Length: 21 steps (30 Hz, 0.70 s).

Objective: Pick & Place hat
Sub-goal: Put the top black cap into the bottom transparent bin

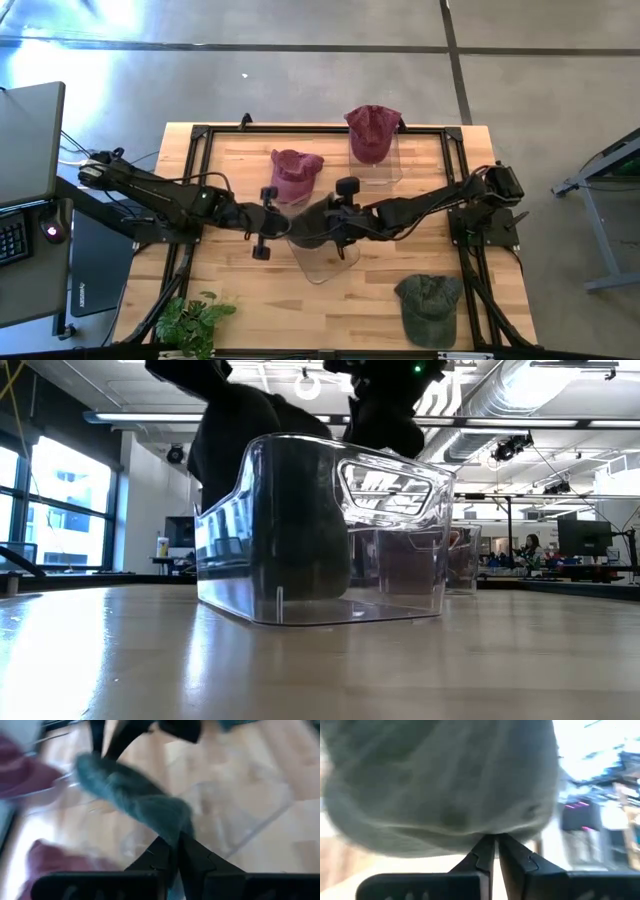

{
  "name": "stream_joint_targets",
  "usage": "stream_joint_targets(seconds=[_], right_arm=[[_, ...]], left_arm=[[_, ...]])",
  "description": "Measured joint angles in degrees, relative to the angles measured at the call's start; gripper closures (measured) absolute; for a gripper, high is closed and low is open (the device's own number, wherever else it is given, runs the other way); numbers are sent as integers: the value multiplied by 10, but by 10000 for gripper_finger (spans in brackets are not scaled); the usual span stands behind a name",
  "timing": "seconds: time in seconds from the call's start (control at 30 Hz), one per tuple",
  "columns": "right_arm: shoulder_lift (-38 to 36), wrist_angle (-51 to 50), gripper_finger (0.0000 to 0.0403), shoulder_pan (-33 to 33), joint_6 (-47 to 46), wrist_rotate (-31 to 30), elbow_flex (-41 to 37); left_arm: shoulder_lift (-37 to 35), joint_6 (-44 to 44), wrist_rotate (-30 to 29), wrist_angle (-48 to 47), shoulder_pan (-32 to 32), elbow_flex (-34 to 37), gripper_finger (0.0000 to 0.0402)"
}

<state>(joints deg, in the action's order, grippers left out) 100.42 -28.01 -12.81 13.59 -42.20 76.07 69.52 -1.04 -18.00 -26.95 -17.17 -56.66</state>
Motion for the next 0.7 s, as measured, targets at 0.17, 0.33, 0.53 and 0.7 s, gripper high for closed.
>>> stream_joint_targets(seconds=[0.17, 0.33, 0.53, 0.7], right_arm=[[0, 0, 356, -32, -30, -97, 0], [0, -1, 332, -66, -87, -89, 0], [1, 5, 337, -64, -148, 68, 0], [5, 14, 362, -16, -195, 89, 0]], left_arm=[[0, 43, -40, -61, 20, 0, 332], [0, 96, -22, -117, 48, 0, 290], [-9, 123, -6, -162, 48, 1, 273], [-40, 202, -29, -236, 48, 1, 273]])
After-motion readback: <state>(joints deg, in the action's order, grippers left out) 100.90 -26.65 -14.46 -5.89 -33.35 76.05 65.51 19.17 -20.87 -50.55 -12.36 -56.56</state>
